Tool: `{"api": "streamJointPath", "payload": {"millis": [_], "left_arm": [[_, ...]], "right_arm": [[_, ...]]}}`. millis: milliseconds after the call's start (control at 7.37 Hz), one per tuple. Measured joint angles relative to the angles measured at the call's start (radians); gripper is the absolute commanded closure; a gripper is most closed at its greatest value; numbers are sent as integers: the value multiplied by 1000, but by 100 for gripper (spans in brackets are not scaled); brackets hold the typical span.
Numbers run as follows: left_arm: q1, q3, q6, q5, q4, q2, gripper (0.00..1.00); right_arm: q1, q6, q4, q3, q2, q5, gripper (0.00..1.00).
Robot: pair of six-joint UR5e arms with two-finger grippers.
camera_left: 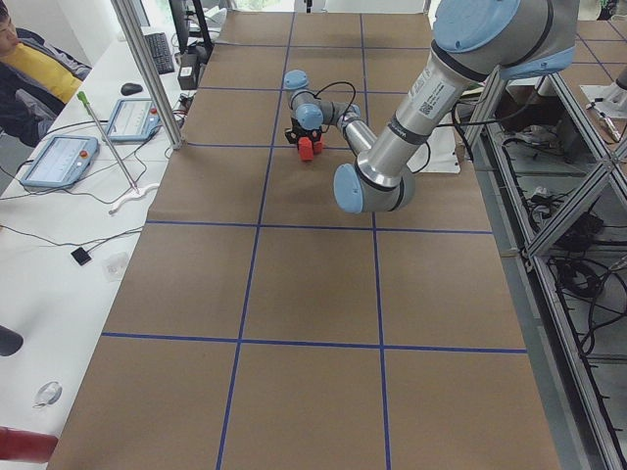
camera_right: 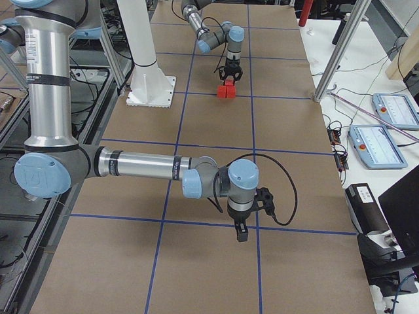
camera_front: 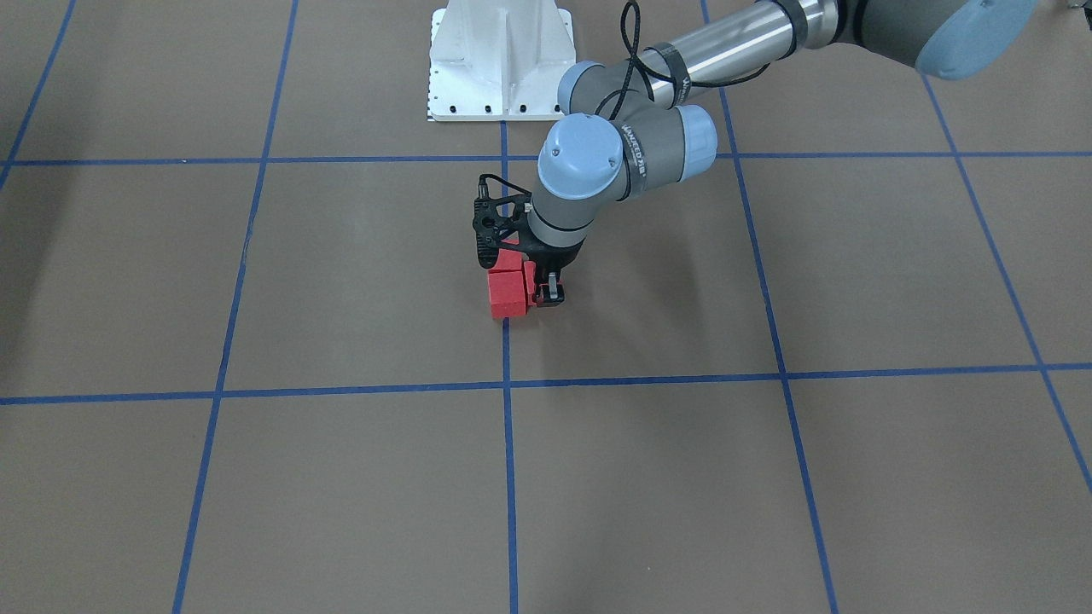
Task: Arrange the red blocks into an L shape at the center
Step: 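Lower the cube beside the farther cube of the column and release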
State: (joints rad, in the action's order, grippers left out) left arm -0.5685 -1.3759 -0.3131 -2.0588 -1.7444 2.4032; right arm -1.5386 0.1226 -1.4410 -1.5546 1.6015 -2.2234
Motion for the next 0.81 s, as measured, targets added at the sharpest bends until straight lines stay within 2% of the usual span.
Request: {"api": "streamJointPath", "payload": {"millis": [814], "left_arm": [[1,12,14,1,-4,8,71]], "right_arm": [[0,0,2,-1,0,-1,0]]}}
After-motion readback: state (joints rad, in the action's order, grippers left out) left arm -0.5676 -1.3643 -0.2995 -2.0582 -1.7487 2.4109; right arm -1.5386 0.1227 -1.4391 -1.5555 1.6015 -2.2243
